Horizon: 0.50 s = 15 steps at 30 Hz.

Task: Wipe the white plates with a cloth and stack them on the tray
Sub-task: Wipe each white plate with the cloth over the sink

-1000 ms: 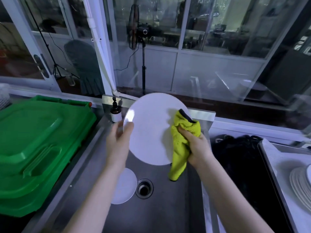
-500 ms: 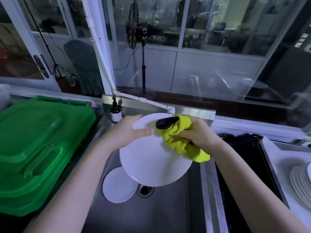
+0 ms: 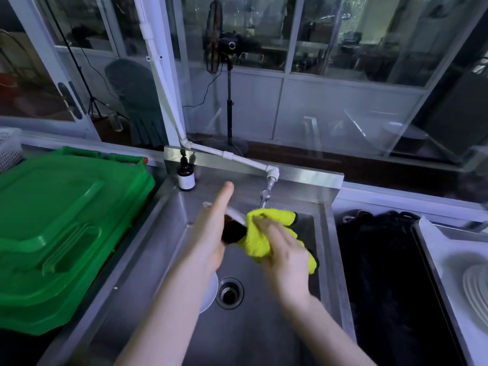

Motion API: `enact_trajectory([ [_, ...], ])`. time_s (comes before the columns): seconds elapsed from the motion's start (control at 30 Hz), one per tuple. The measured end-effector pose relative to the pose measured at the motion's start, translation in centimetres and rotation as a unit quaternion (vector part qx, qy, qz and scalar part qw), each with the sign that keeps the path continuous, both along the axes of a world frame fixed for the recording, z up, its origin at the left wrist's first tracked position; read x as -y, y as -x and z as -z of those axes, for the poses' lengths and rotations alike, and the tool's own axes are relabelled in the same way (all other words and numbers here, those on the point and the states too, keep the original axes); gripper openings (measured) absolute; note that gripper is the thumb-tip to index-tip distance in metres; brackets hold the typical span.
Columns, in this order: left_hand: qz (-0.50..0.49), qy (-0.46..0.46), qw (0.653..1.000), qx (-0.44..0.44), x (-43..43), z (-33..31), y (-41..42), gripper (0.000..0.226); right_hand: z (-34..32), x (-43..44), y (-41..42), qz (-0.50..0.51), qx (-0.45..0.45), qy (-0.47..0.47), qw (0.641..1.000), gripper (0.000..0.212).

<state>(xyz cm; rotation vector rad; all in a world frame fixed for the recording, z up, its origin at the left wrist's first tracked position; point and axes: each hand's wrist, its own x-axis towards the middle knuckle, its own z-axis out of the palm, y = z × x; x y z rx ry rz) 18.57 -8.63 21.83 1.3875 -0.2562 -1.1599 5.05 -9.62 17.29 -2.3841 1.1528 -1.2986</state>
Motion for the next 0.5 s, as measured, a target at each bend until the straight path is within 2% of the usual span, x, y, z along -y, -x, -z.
enact_trajectory([
  [0.03,-0.007,-0.018,1.0,0.012,0.0,0.0,0.1,0.047,0.2,-0.6,-0.1,0.001,-0.032,0.04,0.999,0.069],
  [0.1,-0.011,-0.048,0.998,0.025,-0.2,0.4,0.0,0.045,0.7,-1.3,0.0,-0.014,-0.067,0.058,0.996,0.073],
  [0.23,-0.043,-0.031,0.998,-0.046,-1.0,0.9,-0.9,0.039,1.1,-1.7,0.5,-0.144,-0.074,-0.015,0.987,0.079],
  [0.3,-0.048,-0.008,0.997,-0.06,-1.2,0.8,-1.2,0.035,0.8,-1.4,0.9,-0.216,-0.025,-0.112,0.97,0.071],
  [0.37,-0.04,0.006,0.997,-0.063,-1.6,0.7,-1.4,0.027,0.2,-1.0,1.3,-0.267,0.049,-0.221,0.937,0.068],
  [0.43,-0.033,0.02,0.997,-0.07,-2.1,0.6,-2.1,0.024,-0.6,-0.3,1.6,-0.273,0.14,-0.304,0.902,0.068],
  [0.5,-0.006,0.051,0.996,-0.075,-2.6,0.8,-2.8,0.035,-1.7,1.1,1.8,-0.243,0.22,-0.334,0.884,0.068],
])
